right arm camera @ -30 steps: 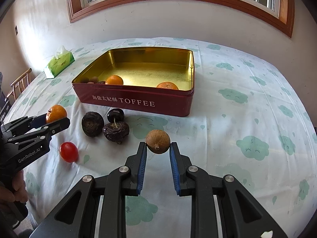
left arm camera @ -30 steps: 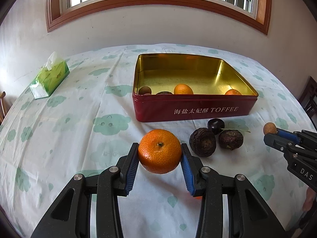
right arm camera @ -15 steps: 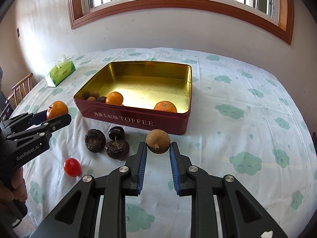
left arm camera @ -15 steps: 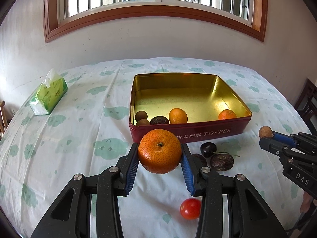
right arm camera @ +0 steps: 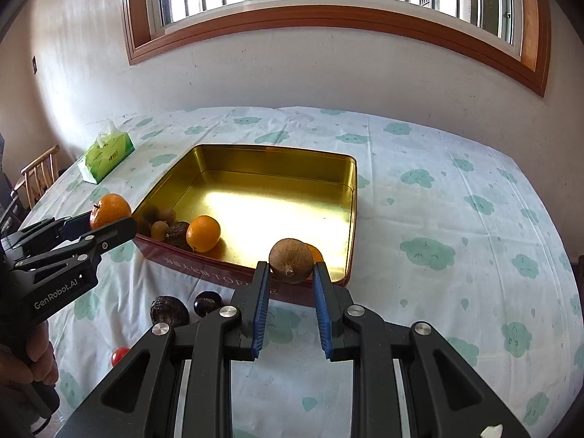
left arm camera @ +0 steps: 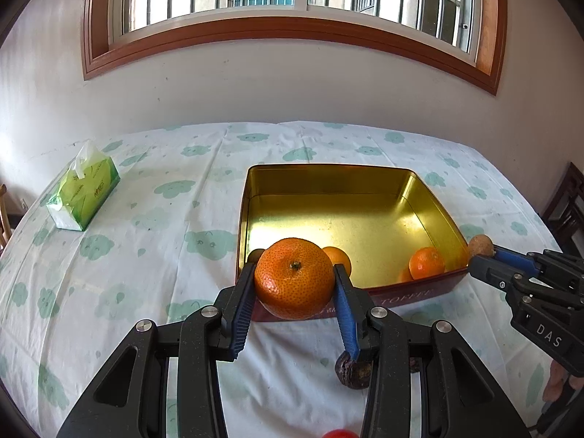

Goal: Organize fruits
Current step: 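Carry the tangerine in the left tool and longan in the right tool over the tin, then open the left tool to drop the tangerine while the right tool releases the longan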

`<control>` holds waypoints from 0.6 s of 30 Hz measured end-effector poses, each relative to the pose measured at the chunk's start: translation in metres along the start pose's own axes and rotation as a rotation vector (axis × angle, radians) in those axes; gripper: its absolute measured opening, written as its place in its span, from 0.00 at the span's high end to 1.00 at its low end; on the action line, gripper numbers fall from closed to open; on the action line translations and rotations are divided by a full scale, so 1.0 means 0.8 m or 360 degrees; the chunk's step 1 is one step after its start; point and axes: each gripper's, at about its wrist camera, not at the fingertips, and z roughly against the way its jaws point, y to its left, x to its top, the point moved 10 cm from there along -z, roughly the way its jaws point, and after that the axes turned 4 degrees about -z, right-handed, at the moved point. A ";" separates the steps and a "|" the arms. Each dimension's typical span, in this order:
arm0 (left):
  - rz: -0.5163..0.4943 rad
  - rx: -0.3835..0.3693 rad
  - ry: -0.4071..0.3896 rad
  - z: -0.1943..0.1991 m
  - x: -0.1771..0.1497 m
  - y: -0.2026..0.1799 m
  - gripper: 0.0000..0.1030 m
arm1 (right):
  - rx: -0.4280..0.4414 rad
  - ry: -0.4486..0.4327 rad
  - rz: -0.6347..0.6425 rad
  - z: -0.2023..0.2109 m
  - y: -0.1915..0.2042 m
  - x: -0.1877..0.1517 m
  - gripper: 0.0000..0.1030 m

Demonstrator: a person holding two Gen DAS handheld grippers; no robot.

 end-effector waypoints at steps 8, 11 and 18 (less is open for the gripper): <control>-0.0015 0.0000 0.0082 -0.037 0.008 0.000 0.59 | 0.0025 0.0045 0.0019 -0.032 0.010 0.009 0.79; -0.0008 -0.0004 0.0123 -0.052 0.005 -0.002 0.59 | 0.0028 0.0072 0.0021 -0.045 0.011 0.009 0.79; -0.0021 0.0012 0.0168 -0.074 0.003 -0.003 0.59 | 0.0033 0.0123 -0.0001 -0.068 0.006 0.010 0.79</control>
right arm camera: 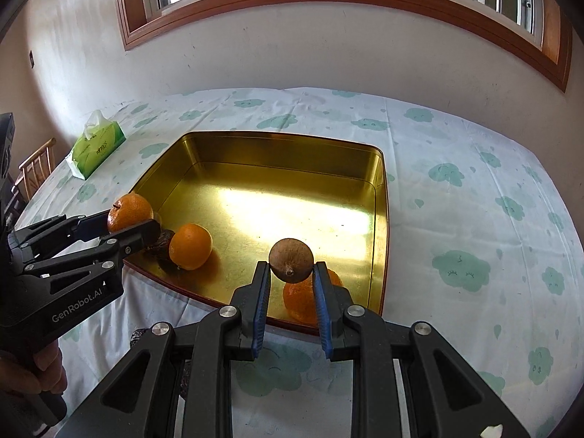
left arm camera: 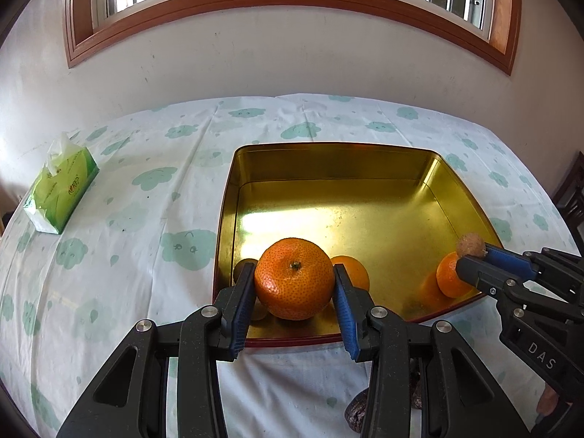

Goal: Organize fruits
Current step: 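Open the left tool to drop the tangerine while the right tool releases the longan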

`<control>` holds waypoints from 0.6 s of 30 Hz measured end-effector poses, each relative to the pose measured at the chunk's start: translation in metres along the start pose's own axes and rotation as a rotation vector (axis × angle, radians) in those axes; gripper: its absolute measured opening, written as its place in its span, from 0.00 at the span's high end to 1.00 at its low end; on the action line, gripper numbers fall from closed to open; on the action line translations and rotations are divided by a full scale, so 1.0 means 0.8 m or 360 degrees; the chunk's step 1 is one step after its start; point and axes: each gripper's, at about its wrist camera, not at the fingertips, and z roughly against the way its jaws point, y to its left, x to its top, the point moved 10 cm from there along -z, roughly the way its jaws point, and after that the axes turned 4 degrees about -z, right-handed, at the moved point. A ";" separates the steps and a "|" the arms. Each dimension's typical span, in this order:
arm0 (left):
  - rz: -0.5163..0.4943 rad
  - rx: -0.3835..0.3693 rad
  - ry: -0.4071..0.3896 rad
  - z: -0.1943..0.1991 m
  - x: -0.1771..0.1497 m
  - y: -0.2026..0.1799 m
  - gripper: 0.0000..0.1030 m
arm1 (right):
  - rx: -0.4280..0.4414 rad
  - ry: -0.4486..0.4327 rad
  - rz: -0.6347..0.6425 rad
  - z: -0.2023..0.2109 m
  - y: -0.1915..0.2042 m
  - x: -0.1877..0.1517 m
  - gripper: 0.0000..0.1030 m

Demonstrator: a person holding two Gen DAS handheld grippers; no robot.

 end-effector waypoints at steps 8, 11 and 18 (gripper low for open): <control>-0.0019 0.0005 0.0028 -0.014 0.001 -0.005 0.59 | 0.0005 0.0020 0.0000 -0.013 0.000 0.000 0.78; -0.0020 0.0010 0.0020 -0.014 0.003 -0.006 0.59 | 0.0007 0.0016 -0.0010 -0.013 0.000 0.001 0.78; -0.0025 0.0002 0.0026 -0.015 0.004 -0.008 0.58 | 0.0016 0.0021 -0.0036 -0.011 -0.002 -0.001 0.77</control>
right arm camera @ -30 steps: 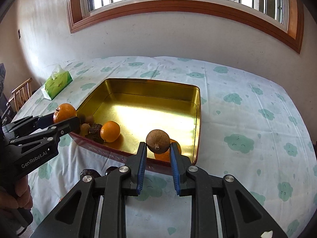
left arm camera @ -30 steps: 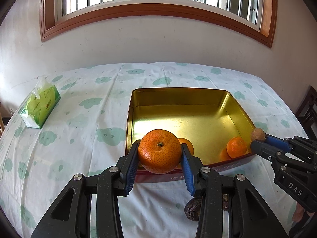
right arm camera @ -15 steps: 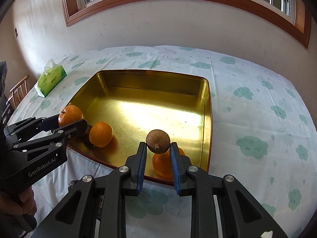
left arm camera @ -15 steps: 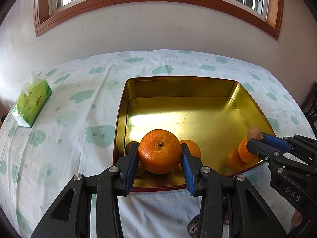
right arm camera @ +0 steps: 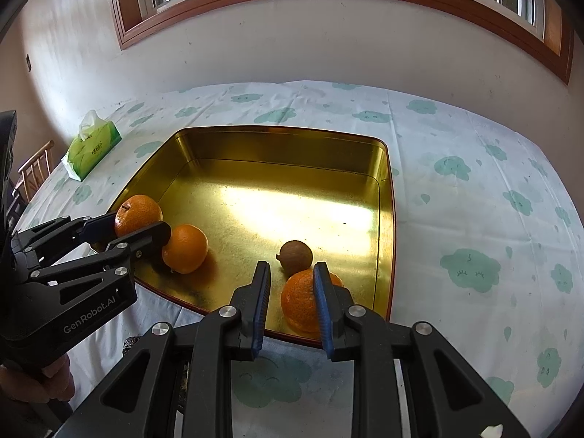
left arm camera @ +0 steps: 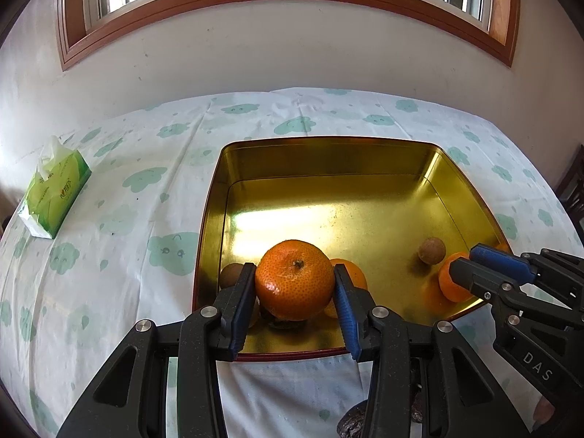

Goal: Organize fruits
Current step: 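Open the left tool to drop the tangerine while the right tool releases the longan, then withdraw both tools from the tin toward the red tomato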

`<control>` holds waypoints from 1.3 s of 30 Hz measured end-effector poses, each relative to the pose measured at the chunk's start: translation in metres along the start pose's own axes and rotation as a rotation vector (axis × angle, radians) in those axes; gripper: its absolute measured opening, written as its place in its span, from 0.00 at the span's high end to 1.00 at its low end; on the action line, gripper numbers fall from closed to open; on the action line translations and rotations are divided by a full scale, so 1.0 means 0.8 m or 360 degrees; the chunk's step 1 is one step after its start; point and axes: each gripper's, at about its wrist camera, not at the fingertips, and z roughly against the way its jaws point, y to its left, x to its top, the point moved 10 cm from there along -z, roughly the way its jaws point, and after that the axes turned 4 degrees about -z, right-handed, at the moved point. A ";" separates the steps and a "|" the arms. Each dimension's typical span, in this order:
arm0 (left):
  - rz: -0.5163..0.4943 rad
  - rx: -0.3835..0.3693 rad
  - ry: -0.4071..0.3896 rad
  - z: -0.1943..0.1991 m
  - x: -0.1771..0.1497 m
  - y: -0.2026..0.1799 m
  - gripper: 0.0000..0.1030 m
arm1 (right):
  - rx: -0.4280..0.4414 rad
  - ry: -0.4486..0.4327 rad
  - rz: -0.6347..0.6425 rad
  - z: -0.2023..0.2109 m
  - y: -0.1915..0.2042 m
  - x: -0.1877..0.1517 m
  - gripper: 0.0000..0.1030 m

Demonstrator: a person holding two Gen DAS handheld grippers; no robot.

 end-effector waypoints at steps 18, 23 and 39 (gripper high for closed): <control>-0.0012 0.0050 -0.0074 0.072 -0.030 -0.002 0.45 | 0.0021 -0.0051 -0.0052 0.069 0.005 -0.031 0.64; 0.0012 0.0044 -0.0052 0.098 -0.060 -0.003 0.45 | 0.0040 -0.0040 -0.0053 0.088 0.013 -0.055 0.64; 0.0055 0.0039 0.0036 0.140 -0.163 -0.017 0.45 | 0.0027 0.0006 -0.0059 0.116 0.025 -0.133 0.64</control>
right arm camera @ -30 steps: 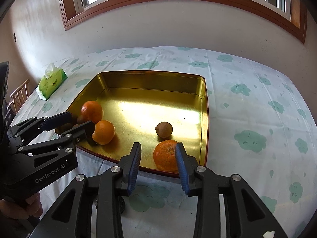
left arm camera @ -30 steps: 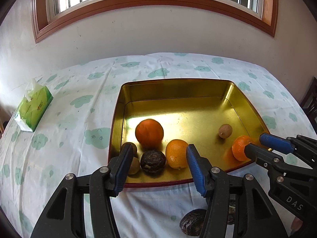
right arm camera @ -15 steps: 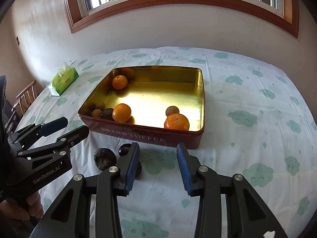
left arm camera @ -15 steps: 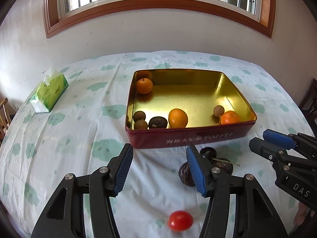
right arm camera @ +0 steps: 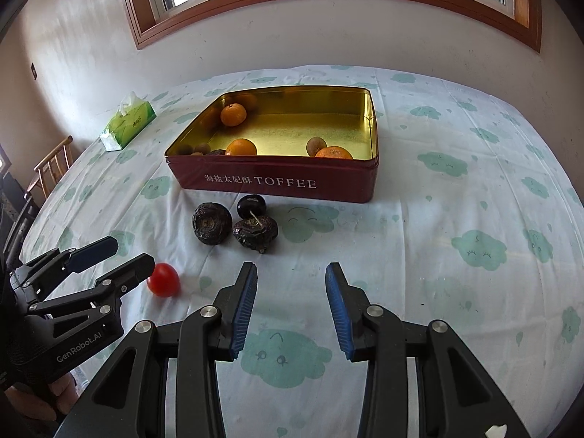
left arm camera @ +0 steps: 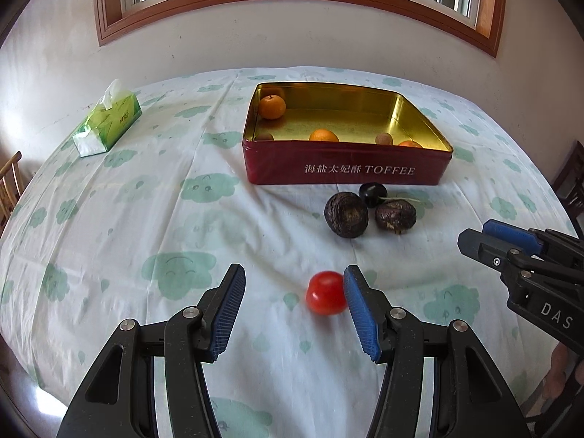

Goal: Organize fruits
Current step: 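Withdraw both tools from the tin toward the red tomato, then close the left tool on the red tomato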

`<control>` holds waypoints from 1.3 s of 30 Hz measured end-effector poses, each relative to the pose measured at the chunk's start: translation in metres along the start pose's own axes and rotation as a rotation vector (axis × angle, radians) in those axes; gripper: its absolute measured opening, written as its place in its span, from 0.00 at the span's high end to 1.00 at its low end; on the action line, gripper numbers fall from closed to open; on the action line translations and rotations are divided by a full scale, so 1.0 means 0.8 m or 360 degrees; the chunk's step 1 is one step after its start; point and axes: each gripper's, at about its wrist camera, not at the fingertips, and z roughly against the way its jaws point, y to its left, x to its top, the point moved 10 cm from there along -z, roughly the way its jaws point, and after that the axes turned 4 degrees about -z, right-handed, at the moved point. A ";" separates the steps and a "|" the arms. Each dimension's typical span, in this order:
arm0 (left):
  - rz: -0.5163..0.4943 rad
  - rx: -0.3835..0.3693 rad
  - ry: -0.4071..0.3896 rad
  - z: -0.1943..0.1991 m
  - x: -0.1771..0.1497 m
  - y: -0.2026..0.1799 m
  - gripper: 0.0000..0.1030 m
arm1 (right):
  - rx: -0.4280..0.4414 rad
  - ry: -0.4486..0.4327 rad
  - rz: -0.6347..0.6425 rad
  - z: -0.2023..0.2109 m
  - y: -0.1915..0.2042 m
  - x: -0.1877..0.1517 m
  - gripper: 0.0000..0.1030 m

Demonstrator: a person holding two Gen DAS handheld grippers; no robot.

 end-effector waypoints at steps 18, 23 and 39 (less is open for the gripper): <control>-0.0018 -0.0026 0.0045 0.004 -0.043 -0.012 0.45 | -0.0001 -0.0016 0.0013 0.019 0.005 -0.028 0.64; -0.0027 -0.0010 0.0043 -0.001 -0.040 -0.014 0.45 | -0.0009 -0.0004 0.0032 0.017 0.007 -0.033 0.64; -0.0110 0.0044 -0.0006 -0.025 -0.024 -0.021 0.45 | -0.0017 0.0017 0.0031 0.014 0.007 -0.038 0.64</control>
